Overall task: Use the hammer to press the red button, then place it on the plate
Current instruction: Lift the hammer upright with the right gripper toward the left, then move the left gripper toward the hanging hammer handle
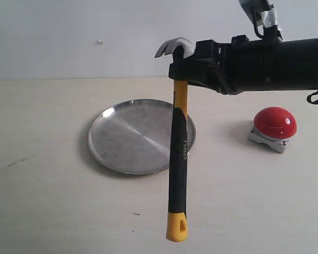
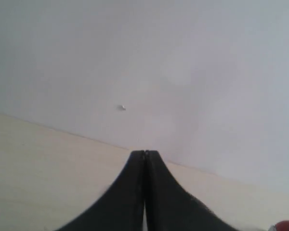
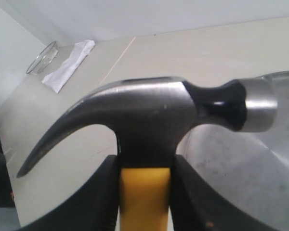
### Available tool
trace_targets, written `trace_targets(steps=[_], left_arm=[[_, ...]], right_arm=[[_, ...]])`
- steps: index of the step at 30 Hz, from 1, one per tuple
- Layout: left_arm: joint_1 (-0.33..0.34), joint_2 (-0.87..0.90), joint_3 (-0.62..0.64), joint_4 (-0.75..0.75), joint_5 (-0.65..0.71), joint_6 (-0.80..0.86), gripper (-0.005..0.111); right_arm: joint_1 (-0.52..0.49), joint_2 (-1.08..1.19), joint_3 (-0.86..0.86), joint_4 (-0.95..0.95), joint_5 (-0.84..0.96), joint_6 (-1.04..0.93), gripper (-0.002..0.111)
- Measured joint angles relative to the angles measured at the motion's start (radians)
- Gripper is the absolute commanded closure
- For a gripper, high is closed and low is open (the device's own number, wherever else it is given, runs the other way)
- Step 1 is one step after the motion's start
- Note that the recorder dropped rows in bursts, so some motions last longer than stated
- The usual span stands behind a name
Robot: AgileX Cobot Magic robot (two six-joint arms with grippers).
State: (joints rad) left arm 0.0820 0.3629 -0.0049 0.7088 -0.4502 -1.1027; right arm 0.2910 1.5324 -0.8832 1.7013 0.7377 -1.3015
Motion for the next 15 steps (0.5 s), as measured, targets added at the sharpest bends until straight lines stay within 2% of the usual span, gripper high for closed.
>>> trace_targets(steps=[4, 11, 15], left_arm=[[0.000, 0.165, -0.086, 0.134, -0.035, -0.077, 0.100], [0.000, 0.495, -0.300, 0.564, -0.185, -0.353, 0.074], [-0.002, 0.642, -0.422, 0.785, -0.258, -0.528, 0.066]], right_arm=[[0.055, 0.028, -0.041, 0.000, -0.075, 0.004, 0.108], [0.085, 0.044, -0.088, 0.002, -0.140, 0.037, 0.108], [0.085, 0.047, -0.088, 0.002, -0.198, 0.061, 0.108]])
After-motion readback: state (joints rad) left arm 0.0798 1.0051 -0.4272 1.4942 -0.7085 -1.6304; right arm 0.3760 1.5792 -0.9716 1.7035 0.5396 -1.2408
